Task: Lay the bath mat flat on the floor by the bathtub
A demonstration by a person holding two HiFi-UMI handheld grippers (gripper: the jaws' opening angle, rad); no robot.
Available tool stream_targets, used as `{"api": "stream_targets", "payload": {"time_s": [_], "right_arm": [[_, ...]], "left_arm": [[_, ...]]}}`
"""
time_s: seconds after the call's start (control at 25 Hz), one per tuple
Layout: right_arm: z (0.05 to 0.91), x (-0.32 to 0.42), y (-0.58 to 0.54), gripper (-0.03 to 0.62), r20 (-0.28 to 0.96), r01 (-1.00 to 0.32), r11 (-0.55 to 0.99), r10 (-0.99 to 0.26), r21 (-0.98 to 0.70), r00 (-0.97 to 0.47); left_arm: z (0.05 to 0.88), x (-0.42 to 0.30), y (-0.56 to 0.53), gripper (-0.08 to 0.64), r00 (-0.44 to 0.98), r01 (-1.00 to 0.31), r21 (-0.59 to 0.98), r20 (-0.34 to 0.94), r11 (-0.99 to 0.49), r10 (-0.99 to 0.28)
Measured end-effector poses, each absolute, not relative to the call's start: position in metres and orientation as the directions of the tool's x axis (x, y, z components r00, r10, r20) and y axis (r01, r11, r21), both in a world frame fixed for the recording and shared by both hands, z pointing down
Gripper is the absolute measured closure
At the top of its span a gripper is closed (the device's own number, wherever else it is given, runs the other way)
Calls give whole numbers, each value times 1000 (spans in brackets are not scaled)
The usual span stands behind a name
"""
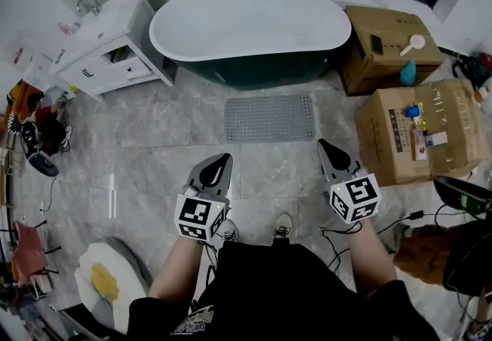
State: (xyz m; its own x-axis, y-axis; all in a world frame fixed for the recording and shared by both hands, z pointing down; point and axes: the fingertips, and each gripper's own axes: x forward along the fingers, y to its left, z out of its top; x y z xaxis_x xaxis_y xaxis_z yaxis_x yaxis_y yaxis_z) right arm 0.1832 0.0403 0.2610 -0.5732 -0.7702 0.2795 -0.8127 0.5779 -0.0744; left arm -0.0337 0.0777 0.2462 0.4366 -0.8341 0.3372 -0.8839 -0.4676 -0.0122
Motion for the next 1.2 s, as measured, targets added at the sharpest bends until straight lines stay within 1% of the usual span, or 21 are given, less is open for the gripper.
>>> {"api": "stream_targets", "payload": {"time_s": [0.2, 0.36, 0.84, 1.2], "right_arm": [[262, 142, 52, 575, 276, -806, 587, -763, -80, -584], [261, 105, 74, 575, 284, -817, 572, -772, -79, -568], [246, 21, 139, 576, 283, -886, 461, -844, -51, -456], [251, -16, 186, 576, 289, -913, 405, -870, -44, -400]], "left_arm": [[246, -77, 95, 545, 418, -895, -8, 330, -445, -847], [246, -111, 111, 545, 432, -892, 13, 318, -452, -844], [249, -189, 148, 545, 540, -834, 54, 289, -550, -790], [248, -222, 175, 545, 591, -799, 64, 260, -597, -763]]}}
